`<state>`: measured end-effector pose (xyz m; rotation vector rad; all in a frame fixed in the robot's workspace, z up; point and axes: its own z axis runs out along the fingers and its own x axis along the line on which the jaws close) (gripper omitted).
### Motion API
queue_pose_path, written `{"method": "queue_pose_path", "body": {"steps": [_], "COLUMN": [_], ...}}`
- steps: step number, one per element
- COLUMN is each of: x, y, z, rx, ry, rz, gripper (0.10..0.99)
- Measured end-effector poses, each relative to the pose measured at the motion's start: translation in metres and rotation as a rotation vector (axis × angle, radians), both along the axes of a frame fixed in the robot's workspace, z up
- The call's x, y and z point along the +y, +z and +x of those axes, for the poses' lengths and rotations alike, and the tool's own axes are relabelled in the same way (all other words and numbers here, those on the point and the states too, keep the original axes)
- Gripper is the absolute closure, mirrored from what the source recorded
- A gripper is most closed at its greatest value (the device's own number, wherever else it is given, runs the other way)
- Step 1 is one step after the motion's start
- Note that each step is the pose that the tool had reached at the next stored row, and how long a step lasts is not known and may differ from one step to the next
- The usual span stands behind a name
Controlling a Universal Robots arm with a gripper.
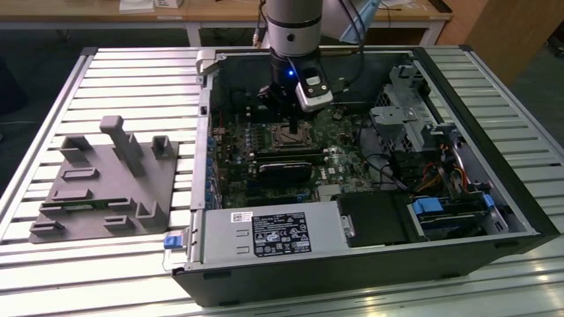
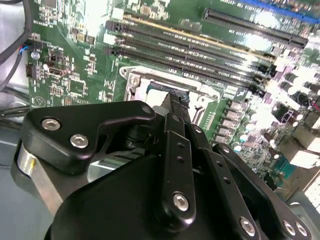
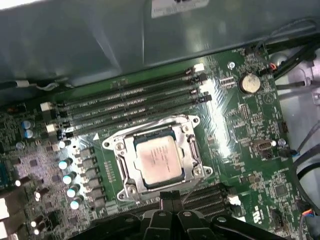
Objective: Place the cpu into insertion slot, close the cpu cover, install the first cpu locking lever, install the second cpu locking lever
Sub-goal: 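Install the first cpu locking lever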
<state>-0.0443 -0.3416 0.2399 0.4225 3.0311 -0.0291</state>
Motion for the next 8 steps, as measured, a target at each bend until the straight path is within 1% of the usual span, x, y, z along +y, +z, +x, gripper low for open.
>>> {"method": "queue_pose_path", "body": {"steps": [1,5,8], "x": [-0.0030,-0.0097,-0.0122], "y": [-0.0001,-0.0003,-0.0010], "z": [0.0000,0.0000,0.0000], "rx": [-0.0001,0.0000,-0.0001], "ry": [0.001,0.003,0.013], "rz": [0.000,0.000,0.000], "gripper": [0.980,0.980,0.980]}}
